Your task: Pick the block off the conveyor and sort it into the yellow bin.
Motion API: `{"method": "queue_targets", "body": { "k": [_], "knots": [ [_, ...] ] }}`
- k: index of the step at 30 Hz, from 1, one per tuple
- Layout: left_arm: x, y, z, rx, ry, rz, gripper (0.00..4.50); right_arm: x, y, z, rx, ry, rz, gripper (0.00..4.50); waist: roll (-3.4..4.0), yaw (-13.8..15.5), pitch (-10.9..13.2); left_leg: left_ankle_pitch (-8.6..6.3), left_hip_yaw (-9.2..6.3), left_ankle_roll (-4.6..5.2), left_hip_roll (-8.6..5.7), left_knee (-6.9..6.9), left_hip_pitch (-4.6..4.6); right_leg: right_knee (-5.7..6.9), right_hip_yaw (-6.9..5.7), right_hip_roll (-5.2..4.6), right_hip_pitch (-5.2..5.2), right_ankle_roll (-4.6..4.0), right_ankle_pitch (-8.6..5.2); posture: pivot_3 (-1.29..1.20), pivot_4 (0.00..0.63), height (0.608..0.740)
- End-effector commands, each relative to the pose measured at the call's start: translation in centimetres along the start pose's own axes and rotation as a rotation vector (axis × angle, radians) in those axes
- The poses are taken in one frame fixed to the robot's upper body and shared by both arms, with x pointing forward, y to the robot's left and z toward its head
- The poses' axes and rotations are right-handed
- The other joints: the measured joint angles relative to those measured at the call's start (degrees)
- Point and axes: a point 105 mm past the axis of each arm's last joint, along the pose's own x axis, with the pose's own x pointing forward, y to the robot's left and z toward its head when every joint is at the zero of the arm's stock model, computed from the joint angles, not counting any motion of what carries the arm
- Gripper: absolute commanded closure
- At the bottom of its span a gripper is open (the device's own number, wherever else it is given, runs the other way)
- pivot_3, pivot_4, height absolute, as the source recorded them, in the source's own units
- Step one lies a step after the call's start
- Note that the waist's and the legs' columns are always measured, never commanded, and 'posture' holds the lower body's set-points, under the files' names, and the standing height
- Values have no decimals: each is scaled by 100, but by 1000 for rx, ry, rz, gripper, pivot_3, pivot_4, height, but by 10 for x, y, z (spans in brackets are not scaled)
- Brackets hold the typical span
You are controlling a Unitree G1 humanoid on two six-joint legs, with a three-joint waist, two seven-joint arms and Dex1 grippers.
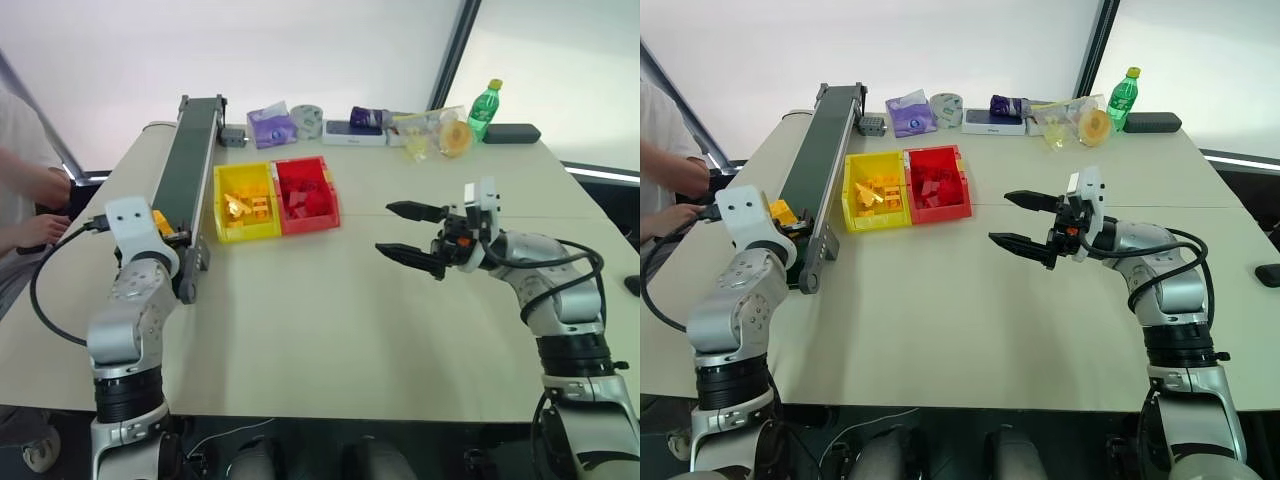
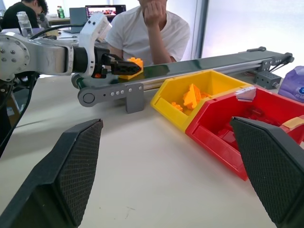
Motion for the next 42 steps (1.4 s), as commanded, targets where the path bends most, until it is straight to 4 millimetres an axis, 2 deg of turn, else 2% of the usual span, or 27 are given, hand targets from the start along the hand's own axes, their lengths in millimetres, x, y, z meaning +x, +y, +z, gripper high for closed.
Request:
{"method": "queue_targets", "body": {
  "k": [1,4,5,9,11,17,20,23,25,27,30,32,33,36,37,39,42],
  "knots": [
    [-2,-1,4,2,-14,15,1487,-2,2,14,-57,-27,2,0,-1,0,0,0,0,0,1,0,0,0,0,-1,0,0,0,0,150,740],
    [-3,-3,1,-41,-2,6,2978,-2,2,14,-58,-27,1,0,-1,-1,0,0,0,0,0,0,0,0,0,-1,0,0,0,0,150,740],
    [-3,-3,3,-42,-8,5,3208,-2,2,14,-59,-27,1,0,0,2,0,0,0,-1,1,0,0,0,0,-2,0,0,0,0,150,740],
    [-4,-5,29,-41,-106,-17,3158,-1,1,14,-64,-28,-1,0,-1,4,0,1,-1,-1,0,0,0,0,0,-2,1,0,0,0,150,740],
    [-5,-13,40,-57,-148,-65,3158,-1,1,13,-65,-28,-2,0,-1,7,0,1,-1,-1,0,0,0,0,-1,0,1,0,0,0,150,740],
    [4,-58,68,-109,-215,-306,3158,4,1,14,-63,-44,3,0,-1,16,0,2,0,-3,-1,0,0,0,-2,3,1,0,0,0,150,740],
    [16,-82,71,-85,-207,-395,3158,7,1,14,-63,-51,3,0,-1,9,0,2,0,-3,-5,2,0,0,-4,4,2,1,0,0,150,740],
    [36,-106,61,50,-182,-451,3158,9,-1,15,-72,-60,-11,0,0,11,1,3,1,-4,-18,2,0,0,-6,7,1,1,0,0,150,740],
    [44,-117,62,20,-181,-490,3158,10,-1,16,-75,-65,-18,0,-1,8,1,3,1,-4,-25,0,0,0,-8,5,-1,1,0,0,150,740],
    [50,-134,66,59,-190,-537,3158,9,0,18,-82,-69,-28,0,-2,-5,2,3,5,-3,-26,-1,-2,-1,-8,3,-6,2,0,0,150,740],
    [60,-141,58,105,-161,-538,3158,6,0,18,-91,-64,-46,0,-3,3,2,3,6,-3,-28,-3,-9,-1,-9,4,-14,3,-1,0,150,740],
    [65,-140,54,98,-150,-512,2132,5,0,18,-93,-64,-54,0,-3,-10,2,3,7,-3,-31,-4,-9,-1,-8,1,-15,6,-3,0,150,740],
    [66,-141,57,81,-162,-519,1793,4,1,17,-93,-61,-58,0,-2,-14,2,3,7,-3,-31,-5,-9,-1,-8,1,-15,6,-3,0,150,740],
    [64,-144,65,67,-194,-547,366,0,1,16,-95,-54,-68,0,-3,-6,2,3,7,-3,-30,-6,-9,-1,-7,1,-17,7,-4,0,150,740],
    [65,-141,68,70,-200,-531,44,-1,1,16,-95,-53,-70,0,-3,-5,3,3,7,-3,-30,-4,-10,-1,-8,1,-17,7,-3,0,150,740],
    [66,-135,73,97,-235,-502,44,-1,0,16,-95,-52,-71,0,-3,-5,3,3,7,-3,-31,-2,-11,-1,-8,0,-17,7,-3,0,150,740],
    [60,-126,84,37,-293,-506,44,-1,0,16,-94,-52,-71,0,-3,-7,3,3,6,-3,-31,-2,-11,0,-7,0,-17,7,-3,0,150,740]
  ]
}}
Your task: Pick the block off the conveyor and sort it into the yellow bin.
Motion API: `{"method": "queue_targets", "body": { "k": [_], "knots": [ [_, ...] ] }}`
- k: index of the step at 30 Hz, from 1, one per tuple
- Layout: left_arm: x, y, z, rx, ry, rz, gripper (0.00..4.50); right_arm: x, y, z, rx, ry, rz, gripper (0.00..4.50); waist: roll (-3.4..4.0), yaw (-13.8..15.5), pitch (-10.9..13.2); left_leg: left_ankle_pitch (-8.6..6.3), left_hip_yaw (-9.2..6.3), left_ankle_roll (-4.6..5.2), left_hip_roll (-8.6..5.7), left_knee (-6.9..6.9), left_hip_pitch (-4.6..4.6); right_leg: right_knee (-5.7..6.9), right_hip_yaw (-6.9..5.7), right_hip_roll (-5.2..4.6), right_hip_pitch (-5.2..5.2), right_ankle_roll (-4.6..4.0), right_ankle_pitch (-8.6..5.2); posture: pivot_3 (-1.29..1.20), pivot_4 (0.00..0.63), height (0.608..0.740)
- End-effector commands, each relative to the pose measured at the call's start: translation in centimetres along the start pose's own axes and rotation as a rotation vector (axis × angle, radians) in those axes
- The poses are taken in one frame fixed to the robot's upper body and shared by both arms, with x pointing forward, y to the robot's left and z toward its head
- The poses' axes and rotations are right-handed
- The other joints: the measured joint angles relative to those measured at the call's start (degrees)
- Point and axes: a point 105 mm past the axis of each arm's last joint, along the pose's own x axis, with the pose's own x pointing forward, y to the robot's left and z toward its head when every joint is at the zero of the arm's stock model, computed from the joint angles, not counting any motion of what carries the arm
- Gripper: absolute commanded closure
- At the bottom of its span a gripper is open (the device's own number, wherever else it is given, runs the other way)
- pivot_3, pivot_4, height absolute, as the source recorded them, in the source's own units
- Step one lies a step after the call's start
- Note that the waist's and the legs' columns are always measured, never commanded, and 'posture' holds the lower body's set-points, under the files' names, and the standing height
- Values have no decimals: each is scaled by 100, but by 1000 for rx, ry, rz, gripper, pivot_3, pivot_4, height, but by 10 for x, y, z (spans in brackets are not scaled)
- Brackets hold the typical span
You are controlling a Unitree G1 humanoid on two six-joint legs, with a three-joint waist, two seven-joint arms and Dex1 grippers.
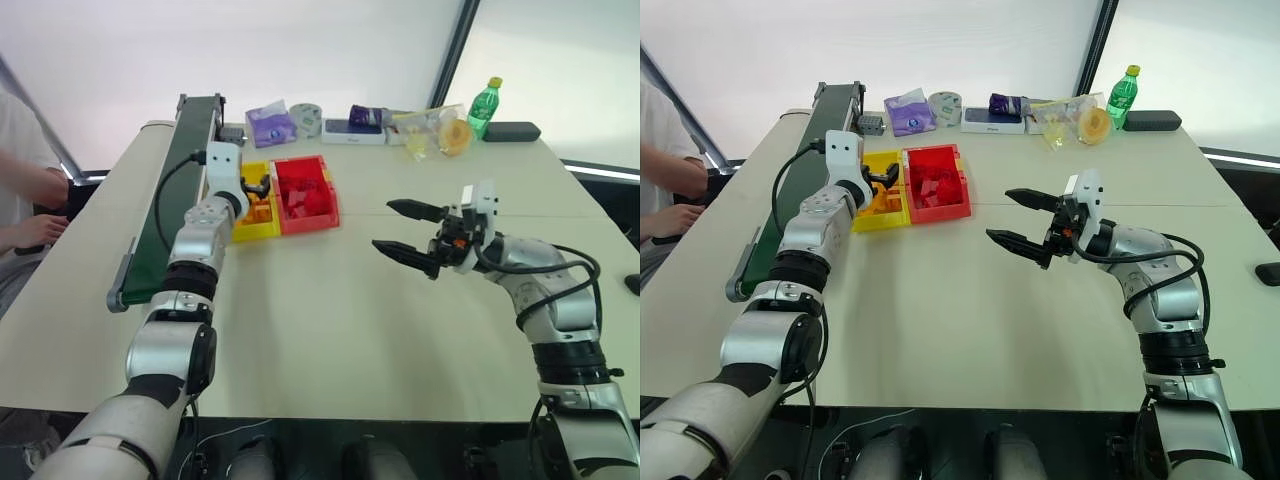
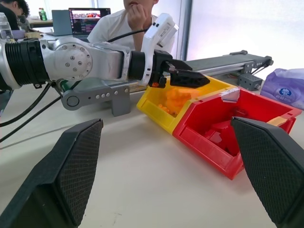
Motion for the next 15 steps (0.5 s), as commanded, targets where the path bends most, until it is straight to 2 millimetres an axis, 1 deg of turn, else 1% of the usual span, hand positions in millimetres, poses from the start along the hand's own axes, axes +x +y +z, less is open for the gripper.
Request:
{"method": "queue_targets", "body": {
  "k": [1,2,4,5,7,8,9,10,12,14,15],
  "knots": [
    [-13,11,39,0,-153,5,44,-3,0,16,-65,-32,0,0,0,-3,0,0,0,0,0,-1,0,0,0,0,0,0,0,0,150,740],
    [-17,13,39,15,-155,2,44,-2,0,16,-65,-30,2,0,1,-15,0,0,0,0,0,-1,0,1,1,0,0,0,0,0,150,740],
    [-39,19,46,31,-191,-49,44,-3,-1,16,-65,-26,7,0,1,-53,0,0,1,0,1,-3,1,3,4,1,-2,0,0,0,150,740],
    [-54,24,51,45,-220,-71,44,-3,-1,16,-66,-23,8,0,3,-64,1,0,0,-1,3,-6,1,4,10,3,-7,0,0,0,150,740],
    [-87,29,59,-54,-258,-169,44,-4,-2,16,-66,-19,10,0,6,-58,3,3,-2,-5,7,-8,2,14,19,4,-15,-1,-1,0,150,740],
    [-100,33,58,-22,-257,-178,44,-5,-3,15,-65,-15,11,0,5,-47,3,5,-2,-9,29,-3,2,17,23,3,-14,-1,-1,0,150,740],
    [-113,39,54,39,-237,-176,44,-6,-3,14,-66,-10,12,0,6,-45,3,6,-2,-10,32,-2,1,16,24,4,-14,-1,-1,0,150,740],
    [-126,46,45,68,-196,-179,44,-6,-4,14,-65,-6,15,0,7,-40,4,6,-2,-11,32,0,2,17,24,4,-12,-1,-1,0,150,740],
    [-144,54,37,82,-152,-187,44,-6,-4,13,-63,-3,19,0,8,-18,4,7,-2,-12,31,1,7,20,26,3,-8,-2,-1,0,150,740],
    [-164,67,27,112,-88,-190,44,-4,-5,13,-60,0,27,0,8,-1,4,7,-7,-12,27,1,15,20,20,5,4,-2,-1,0,150,740],
    [-172,74,27,163,-80,-178,44,-4,-5,12,-60,3,33,0,8,-1,4,6,-8,-11,27,2,15,20,21,1,4,-3,0,0,150,740]
  ]
}}
